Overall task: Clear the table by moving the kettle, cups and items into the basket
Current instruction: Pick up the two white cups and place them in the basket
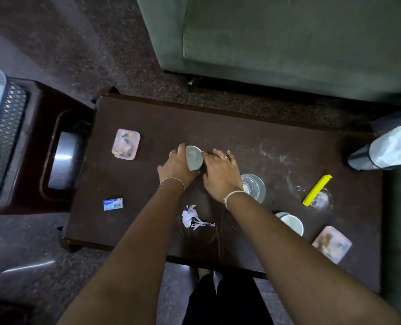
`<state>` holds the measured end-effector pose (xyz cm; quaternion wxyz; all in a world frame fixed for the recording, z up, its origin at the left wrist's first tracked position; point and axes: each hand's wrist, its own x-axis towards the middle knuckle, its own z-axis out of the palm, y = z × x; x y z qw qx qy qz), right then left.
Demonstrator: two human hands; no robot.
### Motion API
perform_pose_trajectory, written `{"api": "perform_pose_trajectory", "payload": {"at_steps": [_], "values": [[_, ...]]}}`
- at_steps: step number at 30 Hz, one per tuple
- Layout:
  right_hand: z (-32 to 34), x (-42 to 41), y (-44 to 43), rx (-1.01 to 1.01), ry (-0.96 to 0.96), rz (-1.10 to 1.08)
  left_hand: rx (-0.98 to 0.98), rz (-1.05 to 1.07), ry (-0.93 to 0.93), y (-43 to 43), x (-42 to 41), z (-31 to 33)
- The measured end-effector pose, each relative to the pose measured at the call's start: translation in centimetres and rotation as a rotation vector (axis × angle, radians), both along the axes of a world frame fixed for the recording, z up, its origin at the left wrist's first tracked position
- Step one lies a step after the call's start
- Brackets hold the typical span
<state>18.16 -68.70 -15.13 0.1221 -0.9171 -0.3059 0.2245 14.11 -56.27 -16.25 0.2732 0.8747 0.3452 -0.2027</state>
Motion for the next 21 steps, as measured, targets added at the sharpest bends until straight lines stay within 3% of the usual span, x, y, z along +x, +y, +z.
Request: {"api": "perform_pose_trajectory", "payload": {"at_steps": [6, 14, 21], "values": [[2.3, -1.7, -0.3, 0.186, 0.03, -0.227, 0.034, 0.051, -0.133, -1.4, -2.2, 2.4], [6.2, -5.9, -5.1, 0.338, -0.13, -0.339, -0.011, 0.179, -0.213, -5.4, -7.3, 5.8], [5.8, -9.7, -14.1, 0.261, -0.149, -0.833, -0.033, 0.282, -0.161, -12.3, -13.3, 6.5]]}}
